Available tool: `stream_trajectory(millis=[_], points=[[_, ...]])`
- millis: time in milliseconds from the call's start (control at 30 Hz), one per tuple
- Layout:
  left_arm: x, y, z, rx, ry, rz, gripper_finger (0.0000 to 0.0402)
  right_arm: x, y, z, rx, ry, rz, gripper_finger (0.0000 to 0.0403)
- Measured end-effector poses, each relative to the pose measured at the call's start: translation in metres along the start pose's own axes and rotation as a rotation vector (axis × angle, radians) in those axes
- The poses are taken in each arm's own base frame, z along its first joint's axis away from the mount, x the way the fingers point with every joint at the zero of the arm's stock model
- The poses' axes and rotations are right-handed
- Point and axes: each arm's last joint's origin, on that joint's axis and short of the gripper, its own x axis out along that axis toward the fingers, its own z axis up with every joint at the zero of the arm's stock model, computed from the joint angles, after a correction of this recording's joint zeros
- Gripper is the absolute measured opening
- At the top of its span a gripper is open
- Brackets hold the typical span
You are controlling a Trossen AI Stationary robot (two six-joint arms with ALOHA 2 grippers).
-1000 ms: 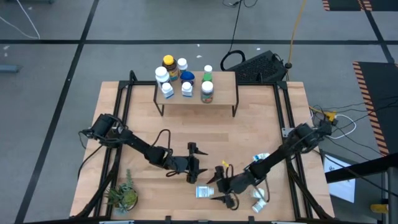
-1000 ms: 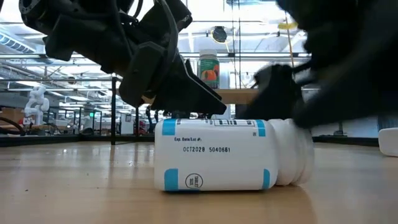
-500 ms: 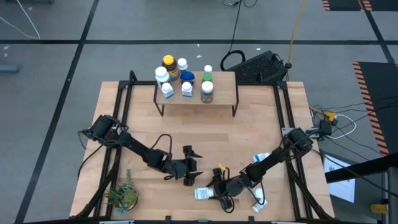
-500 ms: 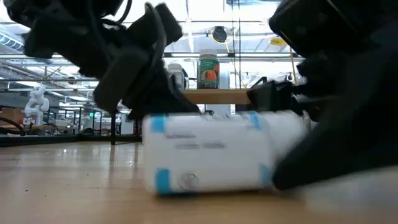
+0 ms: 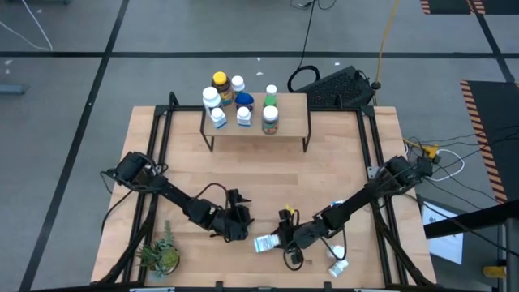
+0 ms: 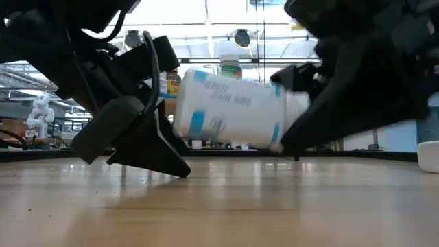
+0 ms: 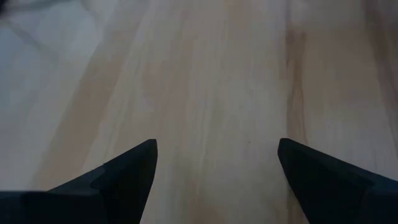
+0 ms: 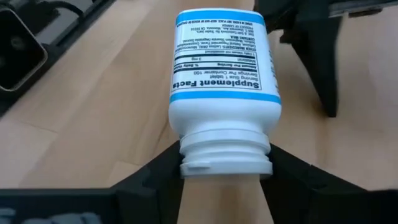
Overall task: Pick and place medicine bottles onto shelf by color
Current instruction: Put the white blue medicine bottle on the shelf
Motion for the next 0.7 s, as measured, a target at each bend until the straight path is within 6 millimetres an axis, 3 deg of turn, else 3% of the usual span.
stream_trajectory(millis=[133,267,500,700], points=[[-0.002,-0.007,0.005,0.156,-0.077,-0.015,0.034,-0.018,-0.008,0.011,0.019,0.003,-0.125,0.0171],[-0.009,-0.015,0.009,0.297,-0.139,-0.024,0.034,-0.034,-0.018,0.008,0.079,-0.022,-0.215,0.0173],[-0.013,-0.013,0.025,0.272,-0.277,0.178,0.0339,-0.054,-0.038,-0.001,0.364,-0.023,-0.05,0.0173],[-0.015,-0.014,0.041,0.385,-0.347,0.175,0.0339,-0.057,-0.05,-0.018,0.571,-0.055,-0.033,0.0175]])
